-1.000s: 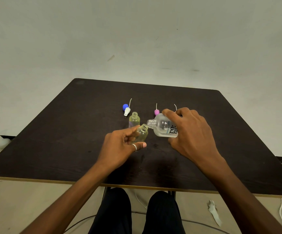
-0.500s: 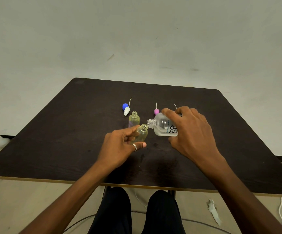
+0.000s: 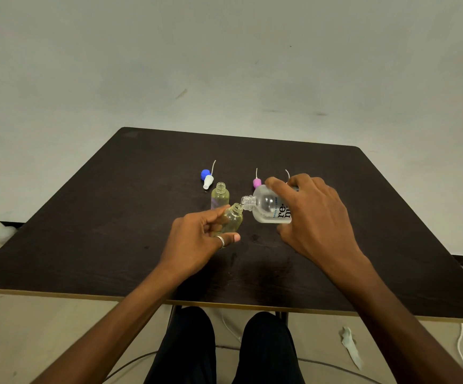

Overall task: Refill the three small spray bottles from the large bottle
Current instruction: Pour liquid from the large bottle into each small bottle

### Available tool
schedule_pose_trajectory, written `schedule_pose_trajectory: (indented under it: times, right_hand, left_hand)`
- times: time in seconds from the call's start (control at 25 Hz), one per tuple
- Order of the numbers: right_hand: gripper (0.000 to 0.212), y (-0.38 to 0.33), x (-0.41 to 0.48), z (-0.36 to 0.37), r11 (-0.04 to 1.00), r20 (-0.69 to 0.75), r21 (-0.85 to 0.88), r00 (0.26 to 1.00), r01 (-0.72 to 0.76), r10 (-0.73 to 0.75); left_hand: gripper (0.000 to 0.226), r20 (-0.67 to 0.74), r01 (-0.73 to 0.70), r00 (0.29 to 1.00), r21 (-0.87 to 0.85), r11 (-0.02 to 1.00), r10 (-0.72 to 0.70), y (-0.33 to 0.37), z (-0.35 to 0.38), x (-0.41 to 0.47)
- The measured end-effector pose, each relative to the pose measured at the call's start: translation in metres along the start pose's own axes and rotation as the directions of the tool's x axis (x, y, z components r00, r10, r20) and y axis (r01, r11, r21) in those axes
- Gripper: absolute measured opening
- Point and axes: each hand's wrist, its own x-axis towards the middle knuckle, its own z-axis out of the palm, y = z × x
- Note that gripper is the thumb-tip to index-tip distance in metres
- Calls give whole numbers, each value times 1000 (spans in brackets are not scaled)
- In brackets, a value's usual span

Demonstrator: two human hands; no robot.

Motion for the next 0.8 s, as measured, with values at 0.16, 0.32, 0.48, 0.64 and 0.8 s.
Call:
schedule_pose_trajectory:
  times: [0.16,0.32,0.48,0.64,0.8]
  right_hand:
    - [79,0,0,0,1000,-7,-3,1000,2,-2]
    - [79,-1,0,-1,1000,-4,-10,1000,2,-3]
    - [79,-1,0,-1,1000,-1,-13,1000,1,-1]
    - [77,-1,-1,-1,1000,-4,-19,1000,2,-2]
    - [77,-1,0,0,1000,-4,-21,1000,1,-1]
  left_hand:
    - [63,1,1,1000,-15,1000,-1,0,0,-1]
    - [63,1,4,1000,-14,1000,-4,0,0,-1]
    - [63,-2,-3,1000,-9,1000,3,0,0,-1]
    - [63,-8,-8,1000,-17,1000,8,-1,1,-1]
    - [62,-13,-18,1000,-7,1000,18,-2,1,-1]
